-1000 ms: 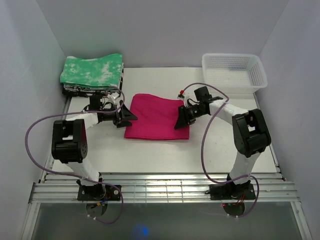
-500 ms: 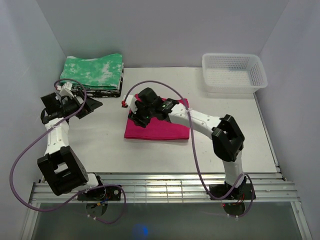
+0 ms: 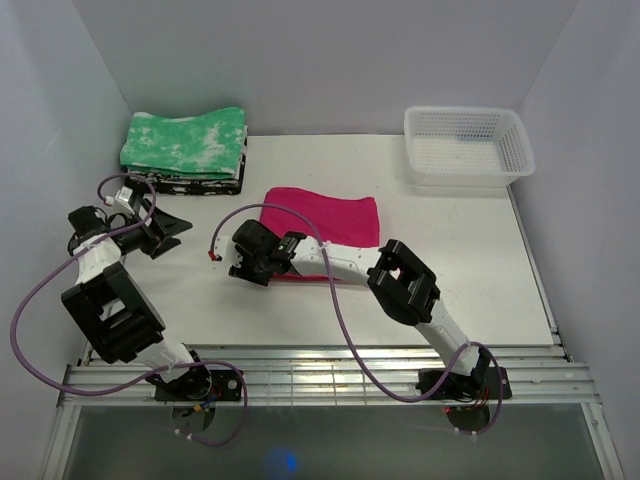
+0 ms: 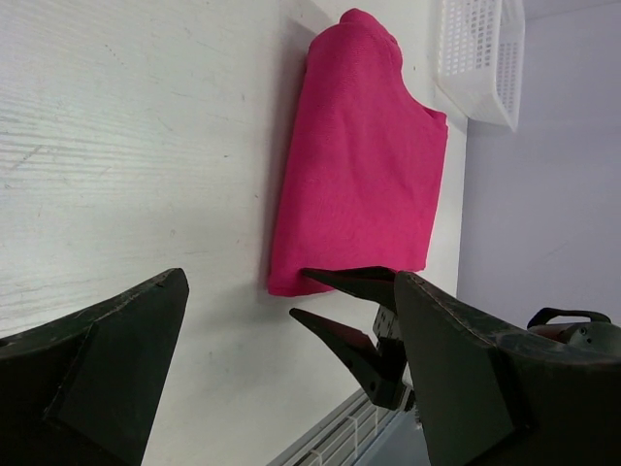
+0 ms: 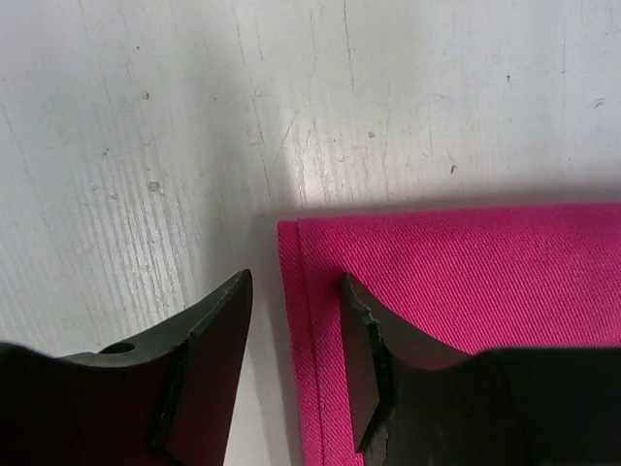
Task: Fold and stack the trousers
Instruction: Neatly place the folded trousers to the corner
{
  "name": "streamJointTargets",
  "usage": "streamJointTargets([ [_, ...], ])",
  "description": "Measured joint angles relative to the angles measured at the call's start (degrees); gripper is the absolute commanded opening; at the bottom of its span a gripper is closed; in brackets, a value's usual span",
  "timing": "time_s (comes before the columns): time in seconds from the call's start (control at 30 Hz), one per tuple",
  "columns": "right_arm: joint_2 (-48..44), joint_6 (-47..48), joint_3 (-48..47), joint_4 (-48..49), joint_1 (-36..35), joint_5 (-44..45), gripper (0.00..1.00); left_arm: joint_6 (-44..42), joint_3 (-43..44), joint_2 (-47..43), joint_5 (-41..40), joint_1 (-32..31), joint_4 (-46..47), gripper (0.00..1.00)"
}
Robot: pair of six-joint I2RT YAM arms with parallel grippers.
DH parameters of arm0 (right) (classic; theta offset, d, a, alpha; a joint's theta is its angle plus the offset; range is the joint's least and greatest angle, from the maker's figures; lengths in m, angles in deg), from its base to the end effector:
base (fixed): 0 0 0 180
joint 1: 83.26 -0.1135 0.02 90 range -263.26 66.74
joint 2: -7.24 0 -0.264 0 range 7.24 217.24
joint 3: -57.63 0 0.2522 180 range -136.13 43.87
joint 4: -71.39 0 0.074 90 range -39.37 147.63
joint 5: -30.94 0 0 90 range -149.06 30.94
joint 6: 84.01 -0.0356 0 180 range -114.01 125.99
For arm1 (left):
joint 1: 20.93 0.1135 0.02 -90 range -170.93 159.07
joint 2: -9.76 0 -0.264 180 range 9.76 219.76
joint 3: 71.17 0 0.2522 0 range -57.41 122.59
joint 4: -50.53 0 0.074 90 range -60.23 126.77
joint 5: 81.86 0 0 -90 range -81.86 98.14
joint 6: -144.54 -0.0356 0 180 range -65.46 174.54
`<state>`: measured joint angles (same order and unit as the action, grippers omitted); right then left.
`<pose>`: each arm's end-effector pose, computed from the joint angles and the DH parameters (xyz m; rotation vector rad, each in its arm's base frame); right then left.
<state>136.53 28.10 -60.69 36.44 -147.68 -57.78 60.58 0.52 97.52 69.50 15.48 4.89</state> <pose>0.2214 0.4606 0.1911 -1.6347 1.7526 0.3252 0.2561 0.1501 0.2273 -0.4851 2.1488 -1.1036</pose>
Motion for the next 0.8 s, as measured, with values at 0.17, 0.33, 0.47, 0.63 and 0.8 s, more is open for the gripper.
streamJointTargets([
  [0.17,1.7,0.3,0.2,1.3,0.1,0.5,0.29,-1.8,-0.2,0.4,0.5,0.0,-0.1,0.98],
  [0.33,1.9,0.5,1.2,3.9,1.0,0.3,0.08,-3.6,-2.2,0.4,1.2,-0.4,0.3,0.98],
  [0.47,-1.0,-0.9,6.1,7.9,2.8,-4.4,0.08,-2.9,-7.2,0.4,1.2,-3.1,2.8,0.98],
  [0.63,-7.4,-3.5,11.8,10.8,6.0,-11.7,0.08,4.1,-15.6,-0.6,-0.9,-11.2,11.1,0.98],
  [0.8,-11.0,-5.6,11.8,13.4,8.5,-14.5,0.08,16.5,-20.6,-1.1,-4.0,-20.1,23.4,0.98],
])
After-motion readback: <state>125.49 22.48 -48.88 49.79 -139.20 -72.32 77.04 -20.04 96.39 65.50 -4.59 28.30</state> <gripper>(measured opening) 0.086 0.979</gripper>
